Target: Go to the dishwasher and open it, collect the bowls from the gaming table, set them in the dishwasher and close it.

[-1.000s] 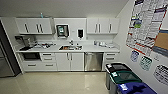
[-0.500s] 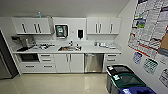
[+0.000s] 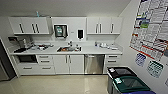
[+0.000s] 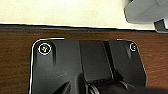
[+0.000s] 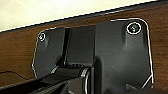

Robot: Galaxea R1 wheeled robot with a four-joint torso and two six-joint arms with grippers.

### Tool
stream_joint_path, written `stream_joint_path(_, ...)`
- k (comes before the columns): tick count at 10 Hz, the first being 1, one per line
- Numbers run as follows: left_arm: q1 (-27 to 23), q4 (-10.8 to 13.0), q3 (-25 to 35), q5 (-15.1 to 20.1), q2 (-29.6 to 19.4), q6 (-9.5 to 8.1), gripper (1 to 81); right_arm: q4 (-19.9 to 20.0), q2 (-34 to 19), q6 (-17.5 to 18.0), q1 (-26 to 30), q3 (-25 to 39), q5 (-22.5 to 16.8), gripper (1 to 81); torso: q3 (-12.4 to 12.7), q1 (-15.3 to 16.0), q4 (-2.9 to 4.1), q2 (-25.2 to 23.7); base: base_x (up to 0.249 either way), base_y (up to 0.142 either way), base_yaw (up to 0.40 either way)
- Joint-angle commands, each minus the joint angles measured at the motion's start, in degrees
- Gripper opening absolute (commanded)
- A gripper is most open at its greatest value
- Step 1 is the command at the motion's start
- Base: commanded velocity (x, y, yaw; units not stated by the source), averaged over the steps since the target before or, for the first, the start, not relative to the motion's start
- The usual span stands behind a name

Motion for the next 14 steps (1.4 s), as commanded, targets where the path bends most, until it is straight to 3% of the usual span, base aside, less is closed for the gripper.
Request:
stream_joint_path(1, -3.5, 0.05, 0.25, 2.58, -0.09, 0.01, 81.1, 0.66, -0.38, 0.04, 2.99, 0.34, -2.88, 81.1, 0.0, 0.0, 0.0, -0.01, 0.152, 0.0, 0.0)
stream_joint_path(8, -3.58, 0.14, 0.16, 2.67, 0.0, 0.01, 81.1, 0.66, -0.38, 0.04, 3.08, 0.34, -2.88, 81.1, 0.0, -0.02, 0.0, -0.01, 0.144, 0.0, 0.0)
stream_joint_path(14, -3.5, 0.14, 0.16, 2.59, -0.09, 0.01, 81.1, 0.66, -0.38, 0.04, 3.08, 0.26, -2.88, 81.1, 0.0, 0.05, 0.0, -0.01, 0.14, 0.063, 0.0)
